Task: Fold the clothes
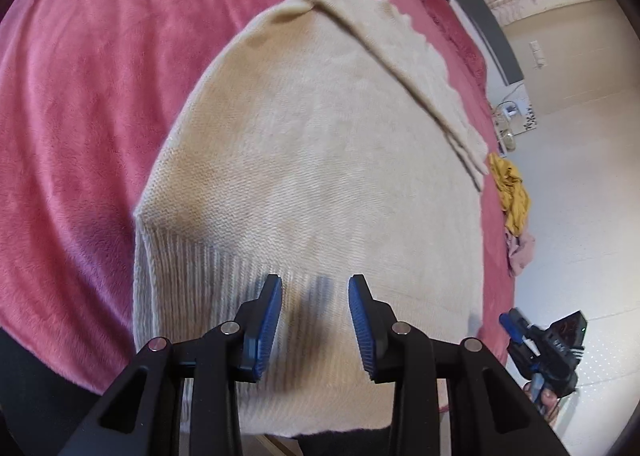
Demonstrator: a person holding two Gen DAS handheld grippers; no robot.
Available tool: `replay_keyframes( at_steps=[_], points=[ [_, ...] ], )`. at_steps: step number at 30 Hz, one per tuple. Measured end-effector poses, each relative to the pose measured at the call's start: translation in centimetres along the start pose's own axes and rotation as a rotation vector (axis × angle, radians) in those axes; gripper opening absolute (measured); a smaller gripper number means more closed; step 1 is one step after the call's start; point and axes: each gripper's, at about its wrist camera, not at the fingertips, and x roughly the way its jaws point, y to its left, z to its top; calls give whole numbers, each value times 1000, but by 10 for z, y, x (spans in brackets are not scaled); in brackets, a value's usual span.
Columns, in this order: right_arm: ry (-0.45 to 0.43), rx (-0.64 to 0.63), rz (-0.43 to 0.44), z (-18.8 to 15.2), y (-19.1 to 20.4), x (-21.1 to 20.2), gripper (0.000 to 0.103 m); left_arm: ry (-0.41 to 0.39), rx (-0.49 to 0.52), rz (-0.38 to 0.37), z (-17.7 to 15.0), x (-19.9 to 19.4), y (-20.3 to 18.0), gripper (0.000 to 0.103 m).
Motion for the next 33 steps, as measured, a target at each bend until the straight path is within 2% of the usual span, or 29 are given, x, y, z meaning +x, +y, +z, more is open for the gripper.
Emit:
replay_keyframes(
  at_steps=[1,2,4,5,6,8,9,13,14,16,17,18,20,21,23,25,27,29,30,31,33],
  points=[
    [23,7,37,1,5,12,23,3,8,8,-1,4,2,35],
    [53,8,14,1,6,26,23,3,22,18,-3,7,2,35],
    [81,26,-138,0,-8,40,22,-12,70,45,-7,5,-1,34],
    [83,37,-223,0,-17,42,18,-16,89,62,-10,3,-2,34],
    [84,49,-288,-1,-25,42,2,-19,101,70,-12,0,-2,34],
    [84,81,-280,0,-33,32,0,-56,143,69,-11,-13,-10,34],
    [82,91,-269,2,-35,27,5,-84,170,65,-7,-21,-17,35],
    [52,10,-146,29,6,26,6,-178,244,99,33,-29,-43,37],
    [51,-21,-141,38,18,34,6,-177,246,146,44,-21,-45,37],
    [66,-56,-136,52,28,51,6,-103,216,212,58,4,-38,37],
    [85,-49,-156,57,23,60,6,-75,198,264,61,16,-30,37],
    [102,-40,-184,61,16,68,6,-79,202,273,59,20,-24,36],
    [133,-10,-305,64,-8,76,6,-101,257,289,52,22,-22,35],
    [135,-1,-300,63,-20,75,0,-106,279,294,49,22,-24,35],
    [132,43,-236,62,-36,67,0,-105,287,283,48,20,-24,35],
    [134,51,-207,63,-38,59,4,-101,235,215,56,10,-24,35],
    [122,21,-173,65,-29,48,6,-141,230,149,71,-5,-35,35],
    [97,-20,-76,75,-14,35,9,-171,257,88,95,-16,-55,36],
    [93,-40,-22,84,-6,33,18,-175,268,74,110,-17,-65,37],
    [89,-60,33,93,3,30,33,-180,279,62,126,-17,-77,37],
    [93,-101,122,122,23,37,50,-190,274,28,166,-13,-100,37]
  ],
)
